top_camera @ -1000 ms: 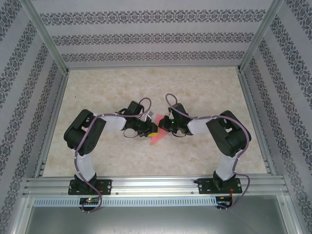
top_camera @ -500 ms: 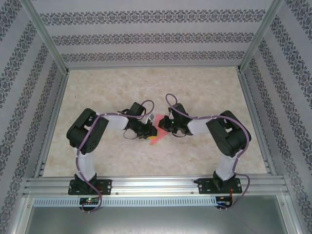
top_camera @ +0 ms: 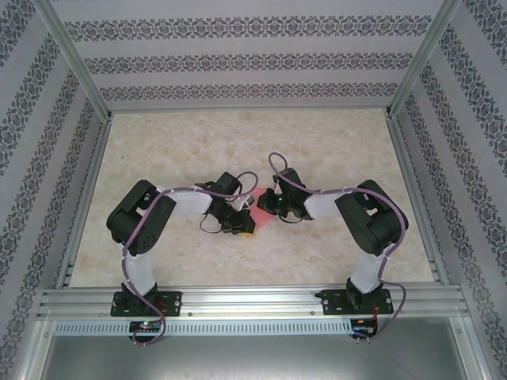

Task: Fold a paper plane with a square sheet of paper (pick it up from the middle)
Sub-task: Fourth fold the wing at the center of the table.

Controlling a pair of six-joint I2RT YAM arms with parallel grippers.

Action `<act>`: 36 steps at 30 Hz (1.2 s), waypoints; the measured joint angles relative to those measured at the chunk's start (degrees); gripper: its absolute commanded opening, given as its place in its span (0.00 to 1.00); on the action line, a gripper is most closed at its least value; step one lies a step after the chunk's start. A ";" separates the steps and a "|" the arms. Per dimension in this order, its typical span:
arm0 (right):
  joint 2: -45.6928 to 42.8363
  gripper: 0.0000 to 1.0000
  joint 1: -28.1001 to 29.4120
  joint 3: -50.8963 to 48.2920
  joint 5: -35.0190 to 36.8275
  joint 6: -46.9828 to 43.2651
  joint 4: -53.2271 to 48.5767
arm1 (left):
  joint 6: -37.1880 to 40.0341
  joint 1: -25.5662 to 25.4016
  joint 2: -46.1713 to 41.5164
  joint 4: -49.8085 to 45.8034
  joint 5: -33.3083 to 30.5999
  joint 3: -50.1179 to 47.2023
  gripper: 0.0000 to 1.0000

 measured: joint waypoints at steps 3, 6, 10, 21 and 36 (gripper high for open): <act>0.00 0.07 0.00 0.00 -0.02 0.02 -0.04 | 0.57 -0.02 -0.59 0.11 0.00 -0.96 0.15; 0.00 0.07 0.00 0.00 -0.15 0.17 -0.09 | 0.81 -0.07 -1.70 0.20 0.00 -2.43 0.14; -0.02 0.07 0.00 0.00 -0.20 0.20 -0.04 | 0.68 -0.33 -5.09 -1.05 -0.09 -6.10 0.15; -0.11 0.07 0.00 -0.24 -0.17 0.39 0.31 | -6.23 1.31 -11.67 -1.79 0.04 -4.74 0.16; -0.11 0.08 0.00 -0.50 -0.13 1.88 0.98 | -13.75 1.79 2.99 10.82 0.00 2.10 0.17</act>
